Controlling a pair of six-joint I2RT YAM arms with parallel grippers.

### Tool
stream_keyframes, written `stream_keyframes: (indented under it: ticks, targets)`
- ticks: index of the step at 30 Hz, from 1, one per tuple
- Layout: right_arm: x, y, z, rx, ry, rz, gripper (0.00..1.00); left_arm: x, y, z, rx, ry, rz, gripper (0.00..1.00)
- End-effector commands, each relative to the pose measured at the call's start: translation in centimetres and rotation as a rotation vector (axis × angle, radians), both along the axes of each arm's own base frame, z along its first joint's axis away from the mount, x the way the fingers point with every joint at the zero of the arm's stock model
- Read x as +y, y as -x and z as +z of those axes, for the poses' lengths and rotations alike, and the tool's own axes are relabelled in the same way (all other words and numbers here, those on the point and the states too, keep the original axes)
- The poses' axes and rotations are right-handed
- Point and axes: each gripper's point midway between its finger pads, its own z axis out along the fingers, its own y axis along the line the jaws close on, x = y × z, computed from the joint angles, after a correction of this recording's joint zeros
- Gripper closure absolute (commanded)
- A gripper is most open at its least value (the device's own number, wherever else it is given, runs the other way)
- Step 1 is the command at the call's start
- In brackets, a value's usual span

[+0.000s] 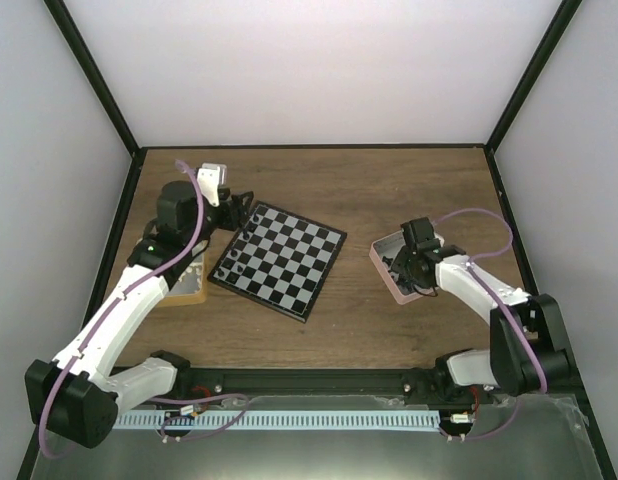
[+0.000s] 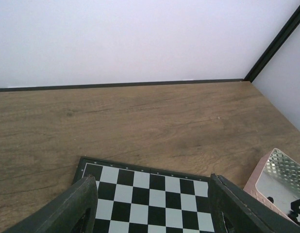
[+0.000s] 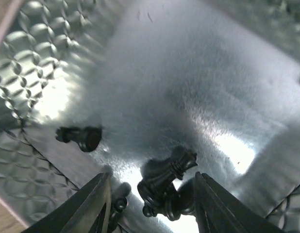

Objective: Set up the chess pieces on the board
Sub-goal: Pick up the chess piece from the storage box.

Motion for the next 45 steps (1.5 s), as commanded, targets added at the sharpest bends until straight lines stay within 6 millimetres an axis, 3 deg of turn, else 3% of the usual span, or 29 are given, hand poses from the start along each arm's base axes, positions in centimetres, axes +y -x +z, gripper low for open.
stream_keyframes:
  ticks: [1,17,22,28,32,37,42,45]
  targets:
    - [0.5,0.9,-1.5,0.055,-0.05,-0.021,0.53,-0.5,-0.1,0.4,-0.032,0.007,-0.027,0.36]
    - [0.0,-0.6,-3.2,0.082,0.036,-0.002,0.7,-0.5,-0.3,0.0,-0.025,-0.001,-0.023,0.35]
    - [-0.1,-0.7,-3.9,0.098,0.06,0.017,0.79,-0.5,-0.3,-0.2,-0.02,-0.004,-0.024,0.35]
    - [-0.2,-1.1,-3.0,0.072,0.103,0.04,0.85,-0.4,-0.3,-0.4,-0.015,-0.005,-0.022,0.35]
    - [0.3,-1.9,-0.9,-0.002,0.119,0.067,0.86,-0.7,-0.3,-0.4,-0.011,0.007,-0.033,0.35]
    - [2.3,-3.5,3.2,-0.173,0.07,0.156,0.86,-1.3,-0.1,-0.3,0.0,0.035,-0.063,0.34]
    - [6.0,-4.1,9.0,-0.387,-0.026,0.309,0.86,-3.0,0.5,-0.3,0.008,0.076,-0.159,0.29]
    - [9.5,-3.8,13.2,-0.522,-0.115,0.463,0.87,-4.3,1.2,0.2,0.01,0.12,-0.243,0.24]
